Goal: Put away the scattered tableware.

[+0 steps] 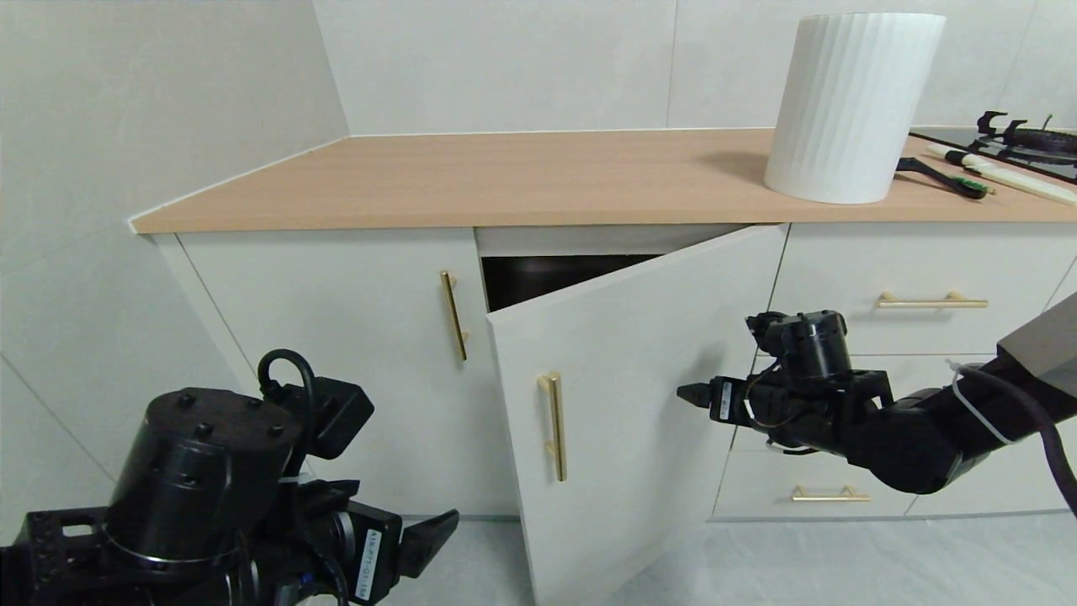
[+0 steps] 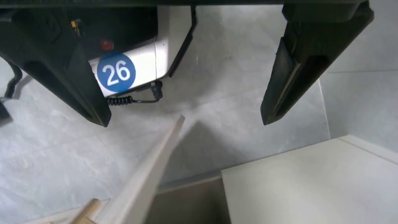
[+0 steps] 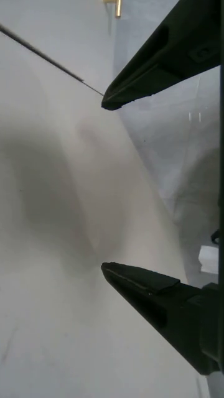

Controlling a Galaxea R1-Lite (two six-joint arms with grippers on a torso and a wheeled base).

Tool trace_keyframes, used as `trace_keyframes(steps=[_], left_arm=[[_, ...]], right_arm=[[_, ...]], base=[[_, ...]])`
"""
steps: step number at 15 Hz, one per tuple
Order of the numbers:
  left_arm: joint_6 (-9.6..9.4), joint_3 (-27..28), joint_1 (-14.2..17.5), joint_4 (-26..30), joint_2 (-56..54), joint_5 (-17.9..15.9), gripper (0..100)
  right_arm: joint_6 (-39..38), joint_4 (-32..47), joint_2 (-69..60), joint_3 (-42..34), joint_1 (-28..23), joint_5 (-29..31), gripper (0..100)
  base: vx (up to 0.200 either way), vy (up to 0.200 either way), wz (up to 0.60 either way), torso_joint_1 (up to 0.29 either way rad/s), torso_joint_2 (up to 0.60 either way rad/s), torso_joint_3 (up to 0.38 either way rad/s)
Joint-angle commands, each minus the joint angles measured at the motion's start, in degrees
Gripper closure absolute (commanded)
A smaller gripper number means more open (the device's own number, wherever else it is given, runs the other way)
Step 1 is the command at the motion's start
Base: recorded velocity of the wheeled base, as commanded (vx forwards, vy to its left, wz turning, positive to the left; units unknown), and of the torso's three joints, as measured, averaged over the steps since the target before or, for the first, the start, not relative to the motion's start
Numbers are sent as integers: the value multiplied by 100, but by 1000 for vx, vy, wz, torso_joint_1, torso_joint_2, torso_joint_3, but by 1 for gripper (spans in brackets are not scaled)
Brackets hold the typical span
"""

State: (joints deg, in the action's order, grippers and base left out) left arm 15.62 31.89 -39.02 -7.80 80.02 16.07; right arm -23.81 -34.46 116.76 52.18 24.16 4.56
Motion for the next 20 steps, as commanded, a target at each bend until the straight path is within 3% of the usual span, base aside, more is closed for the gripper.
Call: trace_keyframes(steps=[1, 5, 10, 20], left_arm=[[3, 1, 0, -2, 23, 2, 0], [3, -7, 0, -2, 23, 2, 0], [3, -7, 0, -2, 23, 2, 0], [-6, -7, 0, -2, 31, 2, 0]], right_arm=[[-71, -8, 13, 29, 1, 1, 0], [-590, -78, 154, 337, 1, 54, 0], [-1038, -78, 505, 873, 1, 572, 0], [-1135, -553, 1297, 1603, -17, 1636, 0]], base=[[0, 0, 0, 0, 0, 0], [0, 0, 0, 0, 0, 0], [0, 0, 0, 0, 0, 0], [0, 0, 0, 0, 0, 0]])
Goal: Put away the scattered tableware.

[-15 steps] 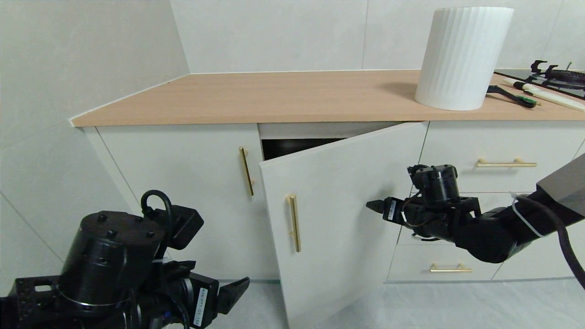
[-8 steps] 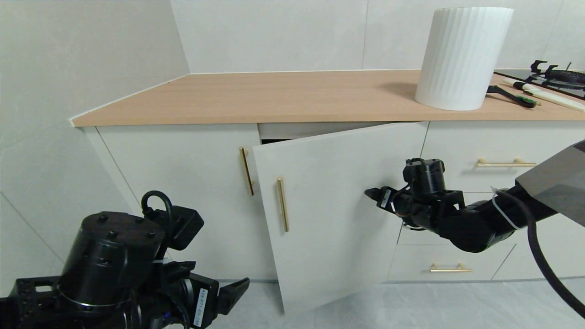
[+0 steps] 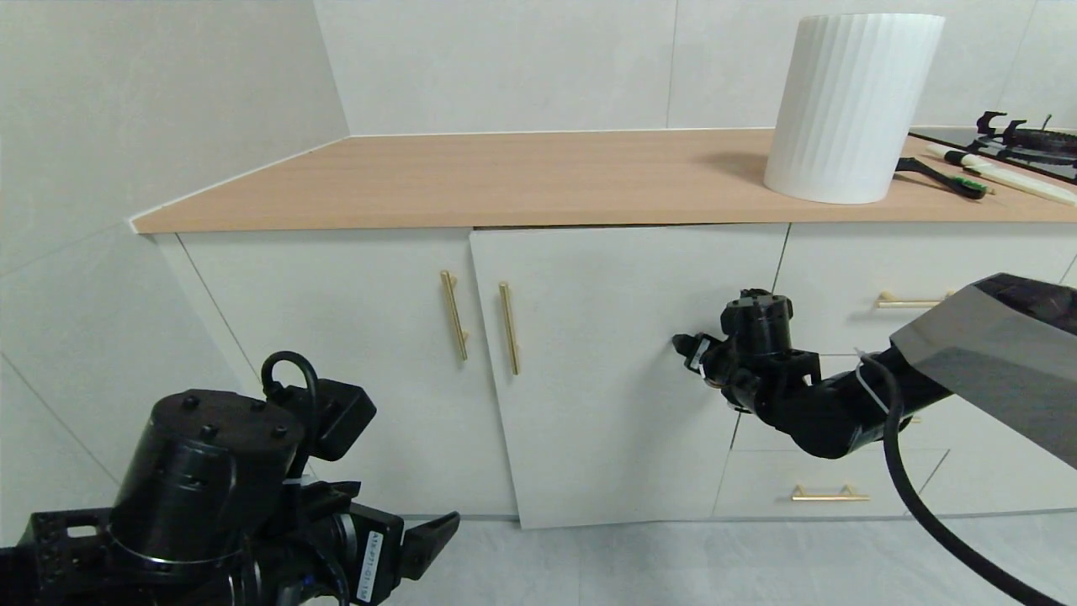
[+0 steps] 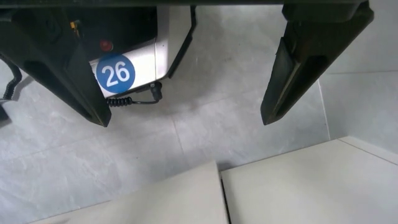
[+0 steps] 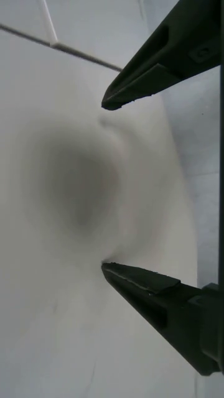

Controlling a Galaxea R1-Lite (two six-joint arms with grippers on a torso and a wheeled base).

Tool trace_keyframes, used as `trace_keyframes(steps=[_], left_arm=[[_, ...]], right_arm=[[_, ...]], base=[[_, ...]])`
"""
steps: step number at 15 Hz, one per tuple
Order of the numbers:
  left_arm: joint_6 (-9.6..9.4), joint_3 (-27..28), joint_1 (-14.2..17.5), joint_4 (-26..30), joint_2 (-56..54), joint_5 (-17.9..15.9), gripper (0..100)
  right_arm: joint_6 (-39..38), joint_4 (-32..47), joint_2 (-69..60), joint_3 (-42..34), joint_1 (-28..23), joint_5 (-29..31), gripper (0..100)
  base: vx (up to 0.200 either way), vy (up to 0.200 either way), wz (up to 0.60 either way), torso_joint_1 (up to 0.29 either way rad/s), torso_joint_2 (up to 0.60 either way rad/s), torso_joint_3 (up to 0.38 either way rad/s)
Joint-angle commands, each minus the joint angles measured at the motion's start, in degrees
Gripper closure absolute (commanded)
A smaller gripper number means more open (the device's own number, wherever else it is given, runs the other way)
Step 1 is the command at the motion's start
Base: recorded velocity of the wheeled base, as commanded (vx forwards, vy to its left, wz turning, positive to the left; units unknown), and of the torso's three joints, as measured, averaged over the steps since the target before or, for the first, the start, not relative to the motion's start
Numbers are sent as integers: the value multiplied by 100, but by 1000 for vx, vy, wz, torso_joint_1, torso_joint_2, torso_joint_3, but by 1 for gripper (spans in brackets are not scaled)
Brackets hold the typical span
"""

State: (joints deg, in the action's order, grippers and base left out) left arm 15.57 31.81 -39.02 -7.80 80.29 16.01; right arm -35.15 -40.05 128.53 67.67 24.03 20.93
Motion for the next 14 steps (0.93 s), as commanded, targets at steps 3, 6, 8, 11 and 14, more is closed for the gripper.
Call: trace_keyframes(steps=[3, 6, 8, 11, 14], left_arm=[[-1, 1, 0, -2, 13, 8, 0], [-1, 1, 0, -2, 4, -1, 0], [-1, 1, 0, -2, 4, -1, 0], [-1, 10, 0, -2, -4, -1, 0], [-1, 1, 0, -2, -22, 8, 0]], right_arm=[[-1, 6, 252, 220, -21, 210, 0], [-1, 6, 313, 299, -21, 324, 0], [-10, 14, 138, 141, -12, 262, 0], [8, 58, -987, -1265, 120, -1346, 0], [271, 67, -1664, -1986, 49, -2568, 0]], base=[[0, 0, 0, 0, 0, 0], [0, 0, 0, 0, 0, 0], [0, 0, 0, 0, 0, 0], [0, 0, 0, 0, 0, 0], [0, 0, 0, 0, 0, 0]])
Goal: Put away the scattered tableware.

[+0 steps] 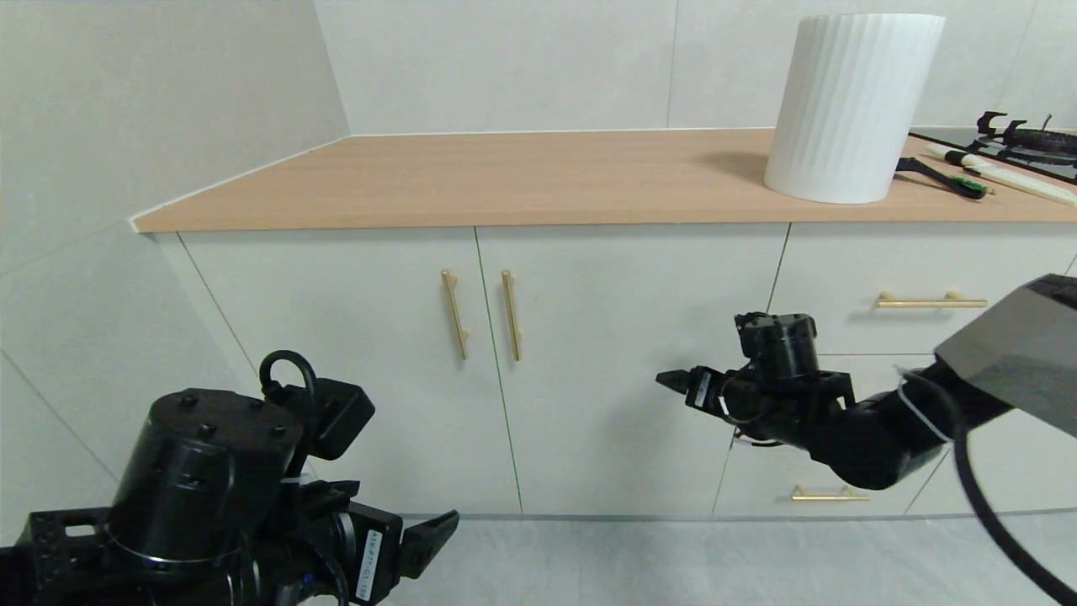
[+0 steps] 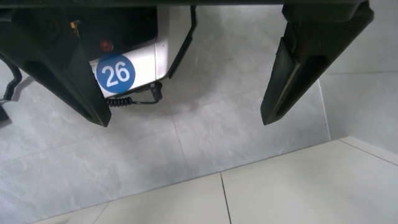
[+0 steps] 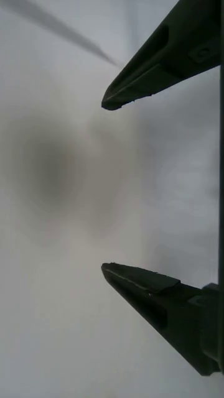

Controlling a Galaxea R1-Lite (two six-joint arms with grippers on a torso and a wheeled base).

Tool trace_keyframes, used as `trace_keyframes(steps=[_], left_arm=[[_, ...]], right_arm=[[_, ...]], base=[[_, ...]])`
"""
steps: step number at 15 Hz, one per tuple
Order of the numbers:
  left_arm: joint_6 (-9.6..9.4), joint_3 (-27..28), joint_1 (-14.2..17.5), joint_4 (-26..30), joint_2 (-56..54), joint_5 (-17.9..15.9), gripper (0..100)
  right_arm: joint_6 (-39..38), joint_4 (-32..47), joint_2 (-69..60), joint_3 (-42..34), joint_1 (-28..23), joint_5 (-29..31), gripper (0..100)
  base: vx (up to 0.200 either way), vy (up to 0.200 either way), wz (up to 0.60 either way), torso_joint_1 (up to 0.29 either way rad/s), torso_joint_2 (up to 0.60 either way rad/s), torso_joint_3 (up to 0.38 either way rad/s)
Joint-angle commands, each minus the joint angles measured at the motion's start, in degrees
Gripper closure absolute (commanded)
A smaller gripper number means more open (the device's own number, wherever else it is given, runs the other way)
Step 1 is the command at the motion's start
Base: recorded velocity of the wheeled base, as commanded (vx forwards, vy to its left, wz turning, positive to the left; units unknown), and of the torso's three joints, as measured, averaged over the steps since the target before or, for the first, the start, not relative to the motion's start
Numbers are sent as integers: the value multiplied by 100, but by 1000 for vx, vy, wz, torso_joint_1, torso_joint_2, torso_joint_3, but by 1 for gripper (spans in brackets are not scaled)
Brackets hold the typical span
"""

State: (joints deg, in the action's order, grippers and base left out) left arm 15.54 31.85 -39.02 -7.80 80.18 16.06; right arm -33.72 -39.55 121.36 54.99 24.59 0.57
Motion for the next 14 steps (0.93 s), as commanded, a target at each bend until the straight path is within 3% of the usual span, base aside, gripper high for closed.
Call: trace_keyframes(steps=[1, 6, 8, 9, 12, 14], left_arm=[[1, 5, 0, -2, -28, -6, 0], [-7, 23, 79, -11, -354, 47, 0], [-113, 5, 299, -11, -749, 38, 0], [-227, -21, 659, -2, -1180, 38, 0], [-262, -505, 1107, -2, -2331, 38, 0], [-684, -1023, 1265, -2, -3579, 29, 0]], right_arm=[[181, 17, -956, -727, -15, -506, 0], [489, 17, -1264, -850, -15, 110, 0], [726, 8, -1703, -1096, -15, 435, 0], [937, -9, -2169, -1351, -15, 786, 0], [1298, -36, -3101, -2036, -24, 1375, 0], [1579, -36, -4015, -2608, -95, 1868, 0]], base=[[0, 0, 0, 0, 0, 0], [0, 0, 0, 0, 0, 0], [0, 0, 0, 0, 0, 0], [0, 0, 0, 0, 0, 0], [0, 0, 0, 0, 0, 0], [0, 0, 0, 0, 0, 0]])
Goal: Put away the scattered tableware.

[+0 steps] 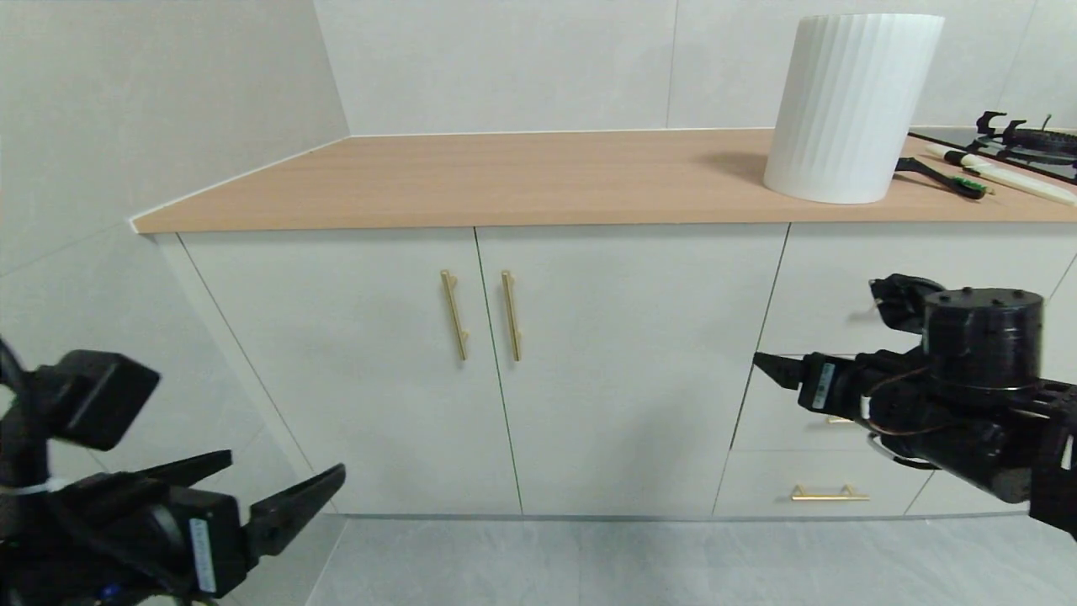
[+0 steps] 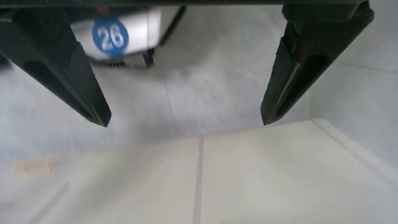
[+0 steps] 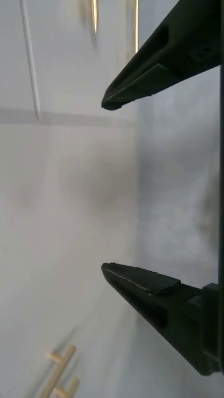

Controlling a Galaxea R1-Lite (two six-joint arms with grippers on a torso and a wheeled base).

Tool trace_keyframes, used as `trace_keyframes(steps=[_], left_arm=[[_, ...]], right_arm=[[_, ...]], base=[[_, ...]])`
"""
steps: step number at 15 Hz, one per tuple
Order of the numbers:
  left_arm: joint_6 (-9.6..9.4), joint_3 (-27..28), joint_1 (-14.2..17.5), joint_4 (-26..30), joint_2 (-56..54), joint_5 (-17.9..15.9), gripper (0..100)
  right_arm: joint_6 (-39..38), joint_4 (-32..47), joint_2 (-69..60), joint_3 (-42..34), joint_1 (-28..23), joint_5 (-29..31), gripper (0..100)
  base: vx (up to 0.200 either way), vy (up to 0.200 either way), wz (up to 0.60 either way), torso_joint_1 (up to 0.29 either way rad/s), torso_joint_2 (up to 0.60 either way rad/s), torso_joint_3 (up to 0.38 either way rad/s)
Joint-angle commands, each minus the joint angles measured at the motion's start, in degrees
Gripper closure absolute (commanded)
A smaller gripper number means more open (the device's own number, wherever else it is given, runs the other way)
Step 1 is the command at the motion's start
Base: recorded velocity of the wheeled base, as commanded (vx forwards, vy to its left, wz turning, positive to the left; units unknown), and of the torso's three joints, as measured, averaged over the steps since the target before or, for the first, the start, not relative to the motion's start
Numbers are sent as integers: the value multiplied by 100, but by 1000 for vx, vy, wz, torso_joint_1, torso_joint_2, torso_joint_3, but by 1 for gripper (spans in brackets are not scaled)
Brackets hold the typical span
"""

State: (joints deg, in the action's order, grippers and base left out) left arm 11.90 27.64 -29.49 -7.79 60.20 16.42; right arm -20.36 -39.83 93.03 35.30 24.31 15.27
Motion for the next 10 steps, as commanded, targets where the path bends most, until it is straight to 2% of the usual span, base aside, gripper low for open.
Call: trace_keyframes(steps=[1, 3, 4, 6, 8, 10], left_arm=[[-627, -795, 462, 41, -2073, -25, 0], [-1216, -1217, 919, 49, -3014, -25, 0], [-1392, -1357, 1024, 58, -3445, -7, 0], [-1480, -1445, 1261, 225, -4086, 1, 0], [-1497, -1384, 1376, 533, -4446, 1, 0], [-1620, -1410, 1701, 797, -4965, -16, 0]], right_arm=[[375, -8, -1612, -850, -146, 494, 0], [805, 28, -2834, -1386, -357, 512, 0], [1078, 45, -3432, -1623, -444, 520, 0], [1667, 107, -4565, -1913, -743, 512, 0], [1781, 476, -5242, -1896, -919, 494, 0], [2097, 1495, -6587, -1896, -1279, 389, 0]], base=[[0, 0, 0, 0, 0, 0], [0, 0, 0, 0, 0, 0], [0, 0, 0, 0, 0, 0], [0, 0, 0, 0, 0, 0], [0, 0, 0, 0, 0, 0], [0, 0, 0, 0, 0, 0]])
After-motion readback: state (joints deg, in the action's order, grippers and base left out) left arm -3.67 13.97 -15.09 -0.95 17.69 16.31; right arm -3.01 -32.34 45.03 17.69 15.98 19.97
